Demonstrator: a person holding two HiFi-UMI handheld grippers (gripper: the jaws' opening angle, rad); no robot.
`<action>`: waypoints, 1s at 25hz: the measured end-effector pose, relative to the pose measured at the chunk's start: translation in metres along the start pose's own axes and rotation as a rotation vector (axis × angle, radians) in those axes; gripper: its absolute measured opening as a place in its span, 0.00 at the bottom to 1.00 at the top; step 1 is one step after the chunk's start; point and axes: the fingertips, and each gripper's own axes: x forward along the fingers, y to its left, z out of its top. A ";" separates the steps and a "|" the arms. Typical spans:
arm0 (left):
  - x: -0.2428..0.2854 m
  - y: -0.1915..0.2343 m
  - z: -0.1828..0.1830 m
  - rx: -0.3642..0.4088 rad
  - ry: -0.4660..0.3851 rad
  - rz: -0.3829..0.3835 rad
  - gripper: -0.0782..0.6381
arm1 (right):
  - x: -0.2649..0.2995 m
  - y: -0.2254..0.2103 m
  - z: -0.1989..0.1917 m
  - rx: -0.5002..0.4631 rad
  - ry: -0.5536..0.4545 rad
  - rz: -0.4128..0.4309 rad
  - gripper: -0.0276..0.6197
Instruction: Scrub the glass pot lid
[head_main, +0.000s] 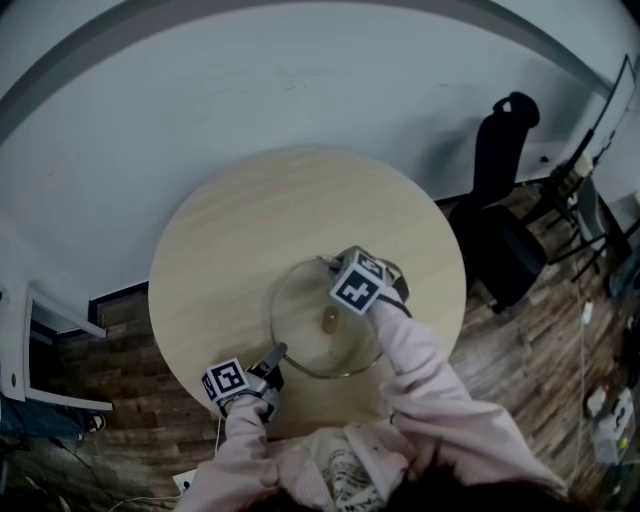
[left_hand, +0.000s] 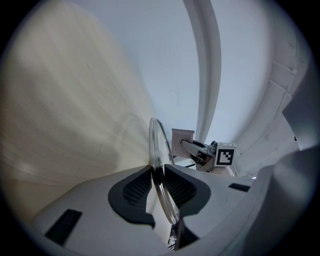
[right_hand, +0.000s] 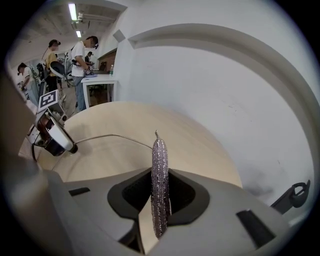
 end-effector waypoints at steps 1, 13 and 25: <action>0.000 0.000 0.000 0.000 0.000 0.000 0.22 | 0.000 -0.004 -0.004 0.003 0.007 -0.009 0.16; 0.001 -0.001 0.001 -0.005 -0.006 -0.005 0.22 | 0.010 -0.018 -0.021 -0.035 0.059 -0.053 0.16; 0.001 0.000 0.001 0.001 -0.005 -0.001 0.22 | 0.014 0.001 -0.019 -0.060 0.076 -0.029 0.16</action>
